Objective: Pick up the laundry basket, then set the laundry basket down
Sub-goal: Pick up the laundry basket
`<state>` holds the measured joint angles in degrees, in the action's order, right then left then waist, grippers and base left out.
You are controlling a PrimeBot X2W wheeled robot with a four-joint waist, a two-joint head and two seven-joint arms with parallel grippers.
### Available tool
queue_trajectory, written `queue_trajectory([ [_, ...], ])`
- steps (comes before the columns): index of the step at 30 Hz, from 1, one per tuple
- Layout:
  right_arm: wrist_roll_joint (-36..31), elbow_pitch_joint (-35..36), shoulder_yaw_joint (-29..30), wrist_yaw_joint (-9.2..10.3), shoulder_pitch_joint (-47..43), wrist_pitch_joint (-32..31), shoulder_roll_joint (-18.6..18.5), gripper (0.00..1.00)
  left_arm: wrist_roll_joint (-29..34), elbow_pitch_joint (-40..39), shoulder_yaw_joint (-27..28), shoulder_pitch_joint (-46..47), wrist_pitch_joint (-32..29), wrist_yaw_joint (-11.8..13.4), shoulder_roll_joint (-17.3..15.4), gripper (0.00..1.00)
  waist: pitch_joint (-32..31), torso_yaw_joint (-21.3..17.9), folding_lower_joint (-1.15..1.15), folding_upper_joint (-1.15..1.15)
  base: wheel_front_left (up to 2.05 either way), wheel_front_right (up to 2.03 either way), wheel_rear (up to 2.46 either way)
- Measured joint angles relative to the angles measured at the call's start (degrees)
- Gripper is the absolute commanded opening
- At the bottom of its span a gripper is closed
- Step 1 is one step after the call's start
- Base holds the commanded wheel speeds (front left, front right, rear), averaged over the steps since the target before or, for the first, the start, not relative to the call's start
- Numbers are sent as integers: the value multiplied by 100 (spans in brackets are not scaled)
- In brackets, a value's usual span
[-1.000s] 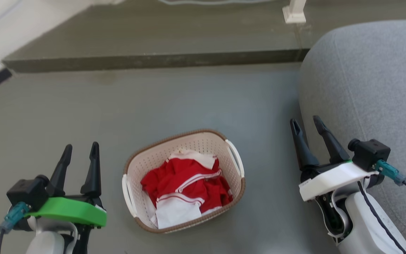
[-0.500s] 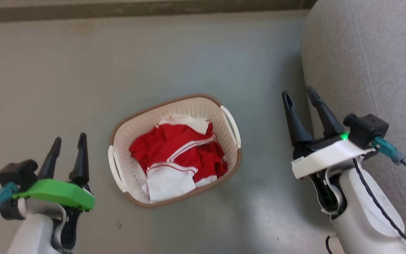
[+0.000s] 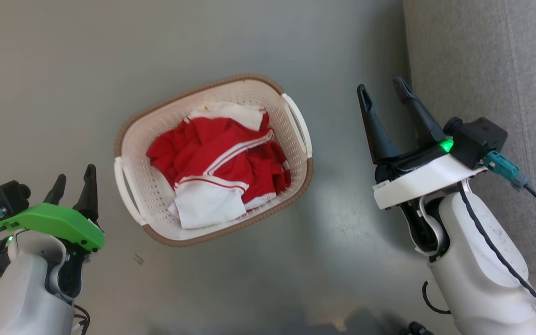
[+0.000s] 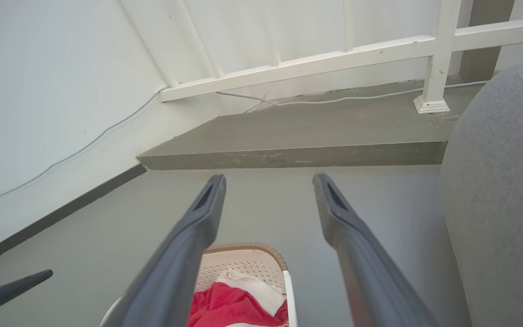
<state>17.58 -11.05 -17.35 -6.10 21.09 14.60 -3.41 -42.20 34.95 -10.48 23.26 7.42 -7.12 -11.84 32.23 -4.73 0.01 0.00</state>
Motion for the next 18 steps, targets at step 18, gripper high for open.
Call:
queue_trajectory([
  [18,187,185,-281,172,420,0,-1,100,-668,875,-444,794,-871,-1,-188,100,1073,-323,0,0,0,0,0],
])
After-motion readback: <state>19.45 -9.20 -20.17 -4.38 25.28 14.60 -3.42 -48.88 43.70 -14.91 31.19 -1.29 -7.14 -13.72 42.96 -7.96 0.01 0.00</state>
